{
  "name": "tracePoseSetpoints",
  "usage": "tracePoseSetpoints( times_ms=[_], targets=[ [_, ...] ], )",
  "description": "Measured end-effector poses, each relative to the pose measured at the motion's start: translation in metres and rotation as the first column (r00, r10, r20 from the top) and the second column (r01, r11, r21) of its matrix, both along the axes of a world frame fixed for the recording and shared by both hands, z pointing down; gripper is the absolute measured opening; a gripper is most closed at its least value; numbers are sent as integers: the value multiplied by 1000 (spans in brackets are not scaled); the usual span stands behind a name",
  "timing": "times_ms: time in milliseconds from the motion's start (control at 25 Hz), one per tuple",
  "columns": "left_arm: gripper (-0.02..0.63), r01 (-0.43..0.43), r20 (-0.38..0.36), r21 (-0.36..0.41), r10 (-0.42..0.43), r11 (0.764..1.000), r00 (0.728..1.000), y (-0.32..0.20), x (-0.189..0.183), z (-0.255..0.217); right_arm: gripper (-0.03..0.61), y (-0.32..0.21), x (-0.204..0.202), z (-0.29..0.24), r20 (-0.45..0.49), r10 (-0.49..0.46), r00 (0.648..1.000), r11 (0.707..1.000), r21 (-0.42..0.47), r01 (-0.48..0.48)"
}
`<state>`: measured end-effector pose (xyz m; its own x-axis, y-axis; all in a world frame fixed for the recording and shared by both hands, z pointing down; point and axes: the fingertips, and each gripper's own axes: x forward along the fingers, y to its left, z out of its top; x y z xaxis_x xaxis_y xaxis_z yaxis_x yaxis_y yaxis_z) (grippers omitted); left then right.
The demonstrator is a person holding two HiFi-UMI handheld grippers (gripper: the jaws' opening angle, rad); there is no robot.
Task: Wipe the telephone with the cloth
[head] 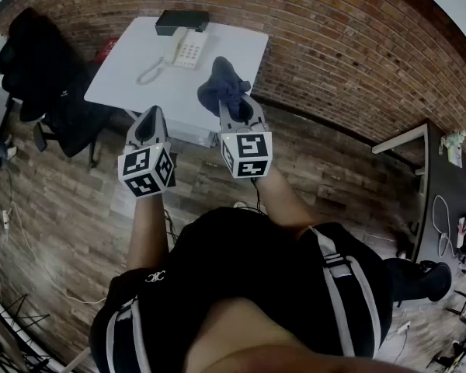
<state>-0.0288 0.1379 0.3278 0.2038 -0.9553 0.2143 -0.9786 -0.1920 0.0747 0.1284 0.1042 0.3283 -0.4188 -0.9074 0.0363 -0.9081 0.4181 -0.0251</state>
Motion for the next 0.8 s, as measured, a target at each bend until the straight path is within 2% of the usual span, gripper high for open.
tracePoseSetpoints(
  times_ms=[200, 440, 640, 800],
  targets=[
    [-8, 12, 18, 10, -12, 1000, 1000, -1, 2, -4, 31, -2, 0, -3, 13, -11, 1000, 1000, 2, 11],
    [-8, 24, -5, 8, -24, 1000, 1000, 2, 3, -5, 31, -2, 3, 0, 22, -22, 1000, 1000, -8, 23],
    [-8, 23, 4, 9, -23, 1000, 1000, 3, 8, -5, 31, -3, 5, 3, 25, -29, 999, 999, -14, 29],
    [-8, 28, 11, 10, -28, 1000, 1000, 1, 14, -4, 32, -3, 8, 0, 62, -54, 997, 998, -10, 55]
  ],
)
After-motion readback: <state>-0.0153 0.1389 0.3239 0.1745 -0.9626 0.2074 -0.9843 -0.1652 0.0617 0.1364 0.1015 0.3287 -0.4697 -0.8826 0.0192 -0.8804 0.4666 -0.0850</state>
